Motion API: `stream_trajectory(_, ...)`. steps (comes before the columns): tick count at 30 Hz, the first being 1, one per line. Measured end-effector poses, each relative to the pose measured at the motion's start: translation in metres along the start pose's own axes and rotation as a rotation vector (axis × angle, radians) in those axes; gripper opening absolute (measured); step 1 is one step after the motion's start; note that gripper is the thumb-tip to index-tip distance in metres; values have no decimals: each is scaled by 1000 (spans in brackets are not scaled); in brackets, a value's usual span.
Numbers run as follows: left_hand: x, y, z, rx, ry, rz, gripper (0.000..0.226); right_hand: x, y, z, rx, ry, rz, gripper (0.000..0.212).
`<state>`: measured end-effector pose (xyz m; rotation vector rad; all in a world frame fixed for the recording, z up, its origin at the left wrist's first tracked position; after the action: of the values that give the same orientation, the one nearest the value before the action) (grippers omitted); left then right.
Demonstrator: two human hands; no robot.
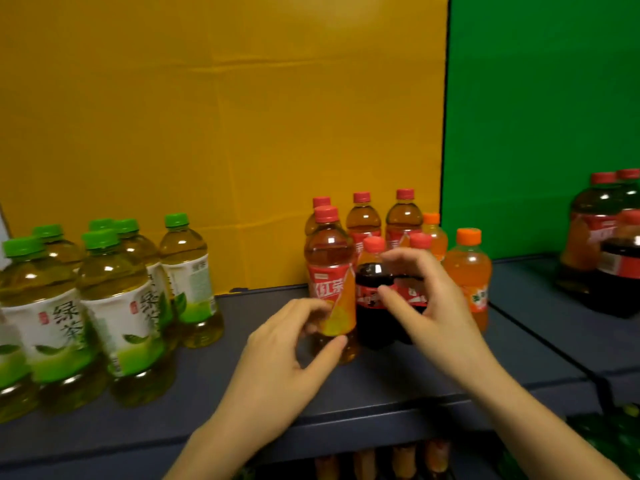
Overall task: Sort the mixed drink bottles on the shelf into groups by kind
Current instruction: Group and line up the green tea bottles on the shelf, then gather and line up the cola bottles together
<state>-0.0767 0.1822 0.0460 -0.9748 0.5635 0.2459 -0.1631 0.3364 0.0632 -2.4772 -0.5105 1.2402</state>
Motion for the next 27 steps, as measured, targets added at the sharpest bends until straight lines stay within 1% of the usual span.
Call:
stream_trajectory(2, -15, 19, 16, 50, 39, 8, 38, -4, -22, 19, 58, 35, 108, 36)
stream_trajectory(4, -30, 37, 28, 81, 55, 15, 47, -10, -34, 38, 101, 70, 141, 42)
stream_trajectory(7, -54, 59, 37, 68, 52, 40, 65, -19, -36, 58, 146, 105, 101, 51)
stream_trajectory(10, -76, 75, 36, 35, -18, 110, 75, -28, -31, 69, 155, 127, 73, 55)
stream_trajectory(12, -87, 83, 33, 11, -73, 163, 78, -32, -28, 73, 123, 124, 54, 53)
stream_trajectory(15, -99, 93, 28, 10, -159, 188, 80, -35, -22, 84, 89, 125, 8, 46)
stream_trajectory(18, -107, 96, 25, 34, -255, 196, 84, -35, -20, 90, 74, 142, -4, 59)
stream_trajectory(20, -109, 97, 23, 18, -300, 193, 85, -34, -21, 89, 59, 117, 4, 58)
stream_trajectory(23, -105, 96, 23, 0, -291, 208, 86, -29, -24, 86, 17, 72, 19, 54)
stream_trajectory(27, -95, 95, 25, -16, -200, 269, 82, -22, -29, 85, -42, 63, 82, 46)
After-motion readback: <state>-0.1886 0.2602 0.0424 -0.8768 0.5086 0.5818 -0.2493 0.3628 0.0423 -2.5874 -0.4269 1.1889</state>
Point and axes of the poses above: each hand's wrist, its own x-axis away from the middle knuckle, its own y-axis out of the palm, z = x × y, the point moved 5 cm from there along -x, towards the middle knuckle, and after that the axes turned 10 degrees about -z, right-handed, at the moved point
